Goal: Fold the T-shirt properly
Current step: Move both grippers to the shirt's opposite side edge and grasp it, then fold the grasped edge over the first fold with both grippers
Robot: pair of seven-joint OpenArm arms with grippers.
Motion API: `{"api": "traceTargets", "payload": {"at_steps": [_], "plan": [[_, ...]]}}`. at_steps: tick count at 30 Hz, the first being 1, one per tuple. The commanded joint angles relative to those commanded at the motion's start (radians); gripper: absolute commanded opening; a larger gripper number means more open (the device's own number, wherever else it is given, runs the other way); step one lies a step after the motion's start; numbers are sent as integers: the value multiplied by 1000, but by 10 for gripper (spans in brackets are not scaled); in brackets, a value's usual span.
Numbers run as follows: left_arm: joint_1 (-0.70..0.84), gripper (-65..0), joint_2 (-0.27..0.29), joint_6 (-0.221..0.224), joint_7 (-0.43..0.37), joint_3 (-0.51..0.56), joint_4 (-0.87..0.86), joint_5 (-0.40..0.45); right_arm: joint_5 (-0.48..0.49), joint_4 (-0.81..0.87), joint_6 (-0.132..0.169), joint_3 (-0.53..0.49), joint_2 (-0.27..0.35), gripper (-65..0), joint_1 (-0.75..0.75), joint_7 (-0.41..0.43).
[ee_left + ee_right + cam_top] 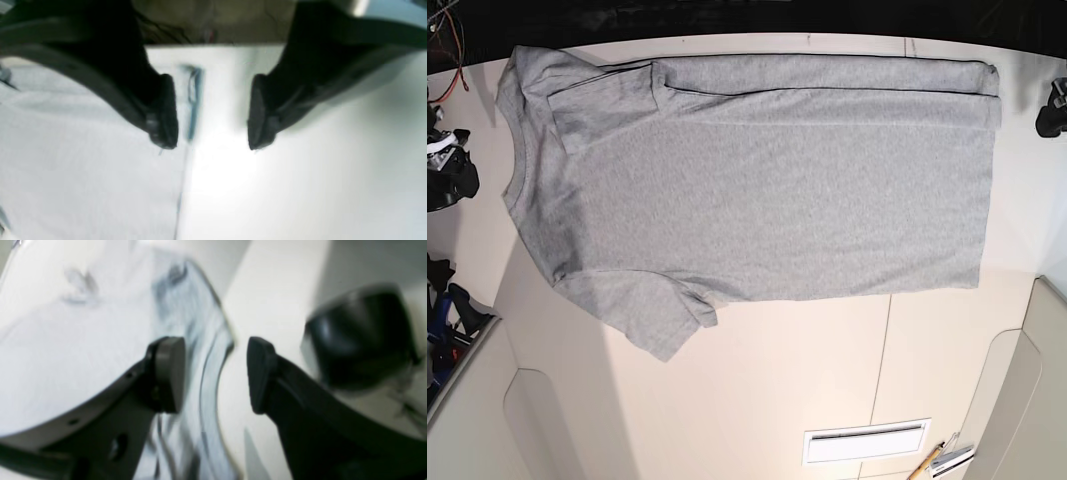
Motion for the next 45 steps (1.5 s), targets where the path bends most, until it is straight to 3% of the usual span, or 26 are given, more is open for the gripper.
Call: {"api": "traceTargets", "payload": {"at_steps": [3, 6, 10, 17, 21, 23, 25, 30, 34, 39, 45], "plan": [[-89, -263, 0, 0, -60, 5, 0, 80, -47, -58, -5, -25, 1, -351, 97, 41], [-181, -263, -5, 0, -59, 32, -18, 81, -106, -168, -5, -79, 0, -350, 209, 76], [-314, -263, -11, 0, -65, 158, -109, 138, -199, -375, -5, -166, 0, -350, 377, 150], [-637, -263, -11, 0, -147, 360, -414, 289, -374, -718, -5, -309, 0, -350, 599, 296], [-792, -263, -10, 0, -204, 465, -630, 361, -448, -824, -18, -329, 1, -350, 649, 360], [-847, -263, -10, 0, -225, 502, -719, 372, -471, -842, -20, -329, 0, -315, 649, 372], [-893, -263, -10, 0, -240, 532, -784, 372, -477, -858, -20, -329, 1, -272, 649, 377], [-938, -263, 10, 0, -246, 586, -844, 371, -476, -912, -19, -329, -2, -269, 649, 393], [-938, -263, 55, 0, -246, 593, -844, 367, -456, -922, 3, -341, -7, -269, 649, 393], [-946, -263, 104, 0, -246, 593, -844, 372, -425, -922, 8, -453, -8, -269, 649, 392], [-954, -263, 116, 0, -242, 593, -844, 371, -361, -922, 8, -586, -21, -270, 650, 388]]}}
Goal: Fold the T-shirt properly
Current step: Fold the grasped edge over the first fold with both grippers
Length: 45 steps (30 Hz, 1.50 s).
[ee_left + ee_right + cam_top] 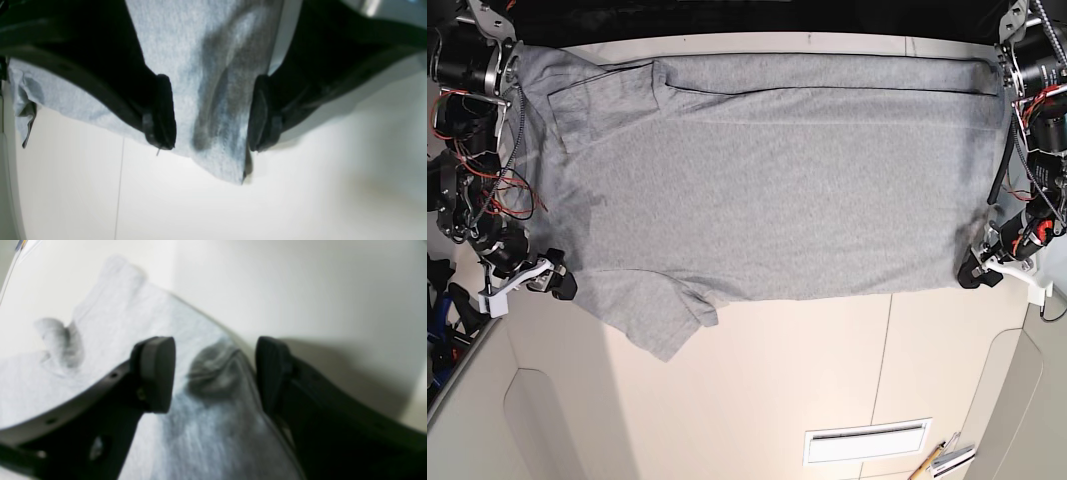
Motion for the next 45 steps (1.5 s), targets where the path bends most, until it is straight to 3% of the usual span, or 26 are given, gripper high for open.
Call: {"api": "traceTargets", "payload": {"at_steps": [4, 6, 10, 12, 13, 18, 22, 25, 30, 35, 40, 45], "plan": [[0, -263, 11, 0, 0, 5, 0, 1, 0, 0, 7, -7, -40, -279, 0, -3], [0, -279, 15, 0, 9, 5, 0, 1, -4, 0, 7, -7, -51, -360, 0, -3], [0, -540, 12, 0, 15, 5, 0, 0, -4, 8, 7, -7, -50, -566, 8, -2], [0, -620, 13, 0, 15, 5, 0, 1, -6, 19, 7, -7, -50, -646, 11, -2], [0, -650, 12, 0, 16, 5, 0, 1, -8, 27, 7, -7, -50, -650, 11, -3], [0, -650, 11, 0, 33, 5, 12, 0, -37, 50, 7, -7, -50, -650, 11, -18], [2, -650, 9, 0, 126, 5, 110, -27, -20, 116, 7, -7, -42, -650, 4, -118], [6, -650, -17, 0, 225, 5, 207, -100, 52, 216, 8, -7, -7, -650, -46, -138], [8, -650, -107, 0, 387, 5, 252, -264, 115, 406, 14, -6, 35, -650, -161, -192], [35, -650, -156, 0, 485, 5, 254, -382, 121, 568, 11, 5, 55, -650, -262, -195], [141, -650, -185, 0, 536, 5, 274, -461, 157, 678, 10, 80, 55, -650, -374, -219], [267, -650, -204, 0, 547, 5, 407, -472, 210, 752, 11, 164, 54, -650, -476, -239]]}}
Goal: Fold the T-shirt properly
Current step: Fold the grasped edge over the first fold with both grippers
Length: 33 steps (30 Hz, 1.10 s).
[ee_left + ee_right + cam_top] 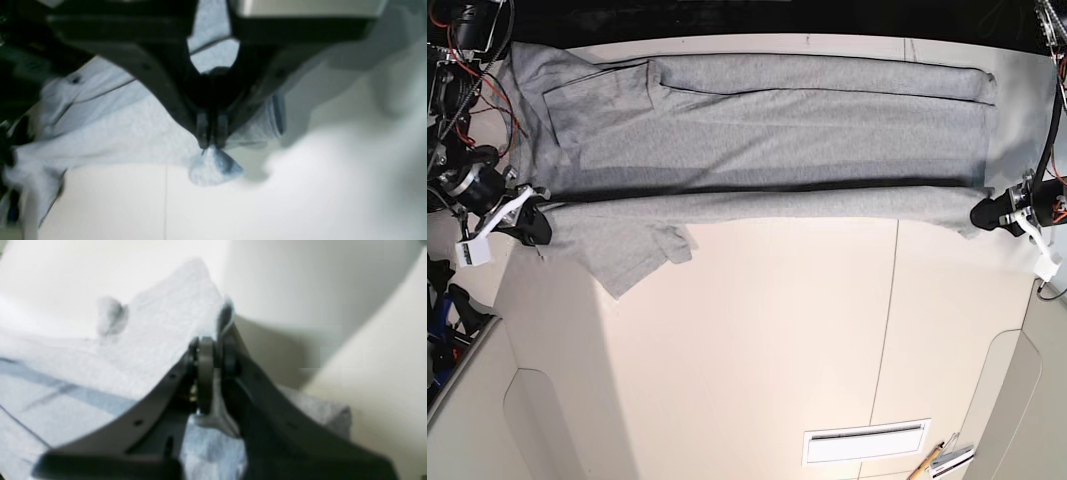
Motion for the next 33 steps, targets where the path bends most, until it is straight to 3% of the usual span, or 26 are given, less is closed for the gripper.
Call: {"api": "traceTargets", "payload": {"at_steps": [5, 7, 8, 11, 12, 17, 22, 25, 29, 33], "plan": [[72, -650, 4, 0, -2, 0, 42, 0, 7, 2, -1, 13, -9, -650, -67, -1], [77, -650, 6, 0, -2, 0, 42, 0, -33, -2, -5, 13, -23, -650, -67, -2], [77, -650, 7, 0, -2, 0, 42, 0, -45, -3, -5, 13, -28, -605, -67, -2], [77, -650, 12, 0, -2, 0, 42, 0, -47, -3, -6, 13, -42, -346, -66, 4], [77, -650, 14, 0, -2, 0, 42, 0, -28, -3, -6, 14, -41, -305, -63, 5], [86, -650, 18, 0, -5, 0, 41, 0, -16, -3, -16, 16, -45, -298, -13, 46], [116, -650, 18, 0, -10, 0, 42, 0, -172, -31, -32, 14, -134, -298, 61, 125], [115, -650, 21, 0, -10, 0, 42, 0, -210, -152, -31, 11, -172, -298, 133, 136], [116, -650, 21, 0, -13, 0, 42, 0, -285, -364, -30, 5, -174, -298, 224, 218], [116, -650, 21, 0, -16, 0, 42, 0, -280, -440, -12, -35, -174, -299, 249, 217]]}}
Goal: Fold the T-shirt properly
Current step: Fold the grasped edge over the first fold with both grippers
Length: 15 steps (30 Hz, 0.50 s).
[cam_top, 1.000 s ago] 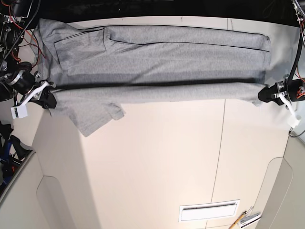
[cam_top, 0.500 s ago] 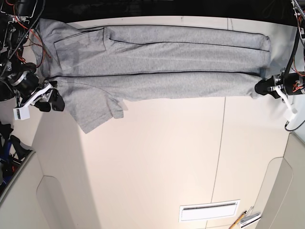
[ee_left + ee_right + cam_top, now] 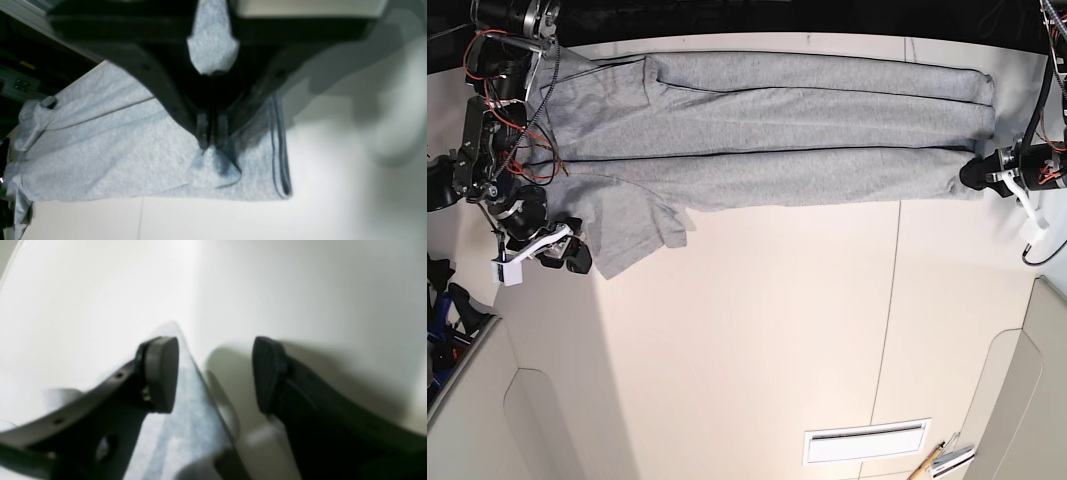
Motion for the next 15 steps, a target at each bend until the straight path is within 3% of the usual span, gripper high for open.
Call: {"api": "traceTargets", "payload": {"at_steps": [7, 9, 12, 15], "plan": [[0, -650, 0, 0, -1, 0, 0, 0, 0, 5, 0, -174, 0, -308, 0, -27], [1, -650, 0, 0, 0, 0, 0, 0, -1, 6, -1, -200, 0, -406, 0, -27], [0, -650, 0, 0, -1, 0, 0, 0, -1, 13, -1, -203, 0, -633, 0, -38], [0, -650, 0, 0, -1, 0, 0, 0, 0, 71, -1, -203, 0, -650, 0, -108]]}}
